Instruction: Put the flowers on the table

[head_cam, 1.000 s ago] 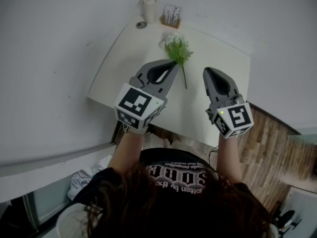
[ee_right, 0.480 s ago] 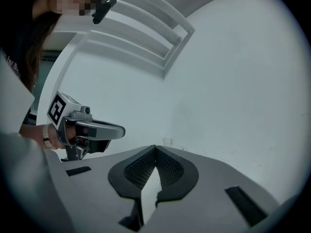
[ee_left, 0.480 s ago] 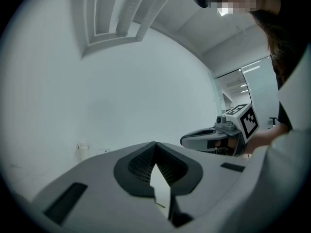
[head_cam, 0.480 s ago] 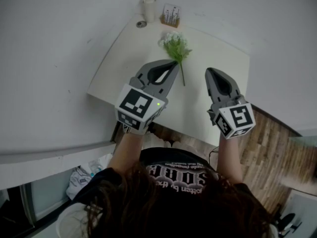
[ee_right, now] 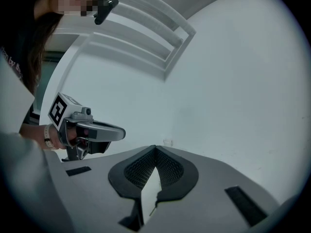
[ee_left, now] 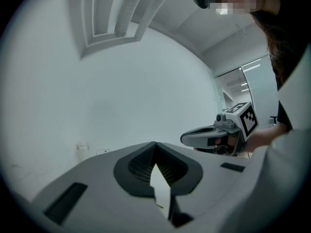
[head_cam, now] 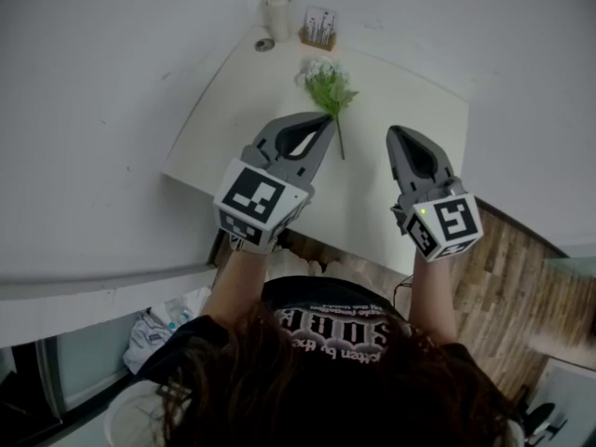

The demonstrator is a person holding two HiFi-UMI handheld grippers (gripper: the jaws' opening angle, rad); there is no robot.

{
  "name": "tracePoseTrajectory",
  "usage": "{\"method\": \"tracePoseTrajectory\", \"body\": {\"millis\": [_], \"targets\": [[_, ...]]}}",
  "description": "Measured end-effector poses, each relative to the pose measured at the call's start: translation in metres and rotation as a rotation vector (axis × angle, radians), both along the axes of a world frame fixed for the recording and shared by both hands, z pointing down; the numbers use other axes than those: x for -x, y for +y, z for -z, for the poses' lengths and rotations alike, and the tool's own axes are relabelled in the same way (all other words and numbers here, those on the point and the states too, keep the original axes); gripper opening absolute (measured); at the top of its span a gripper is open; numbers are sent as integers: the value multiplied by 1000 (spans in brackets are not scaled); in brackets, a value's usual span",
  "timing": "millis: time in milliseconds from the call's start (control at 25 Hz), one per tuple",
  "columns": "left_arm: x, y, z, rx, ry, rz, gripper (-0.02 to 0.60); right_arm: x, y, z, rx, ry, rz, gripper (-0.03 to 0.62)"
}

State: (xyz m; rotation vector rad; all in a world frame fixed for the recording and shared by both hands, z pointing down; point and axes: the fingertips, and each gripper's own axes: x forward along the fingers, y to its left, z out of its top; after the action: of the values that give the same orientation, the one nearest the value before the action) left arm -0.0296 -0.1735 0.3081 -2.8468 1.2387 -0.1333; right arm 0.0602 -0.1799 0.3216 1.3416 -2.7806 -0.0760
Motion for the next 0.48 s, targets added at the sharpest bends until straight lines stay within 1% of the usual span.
{"method": "tracePoseTrajectory", "body": {"millis": [160,480], "targets": [[1,0,-2,2,5,7,2,0,0,0,9,5,-3,31],[2,-1,-1,-2,9,17,2,-2,0,2,-14,8,17,31]]}}
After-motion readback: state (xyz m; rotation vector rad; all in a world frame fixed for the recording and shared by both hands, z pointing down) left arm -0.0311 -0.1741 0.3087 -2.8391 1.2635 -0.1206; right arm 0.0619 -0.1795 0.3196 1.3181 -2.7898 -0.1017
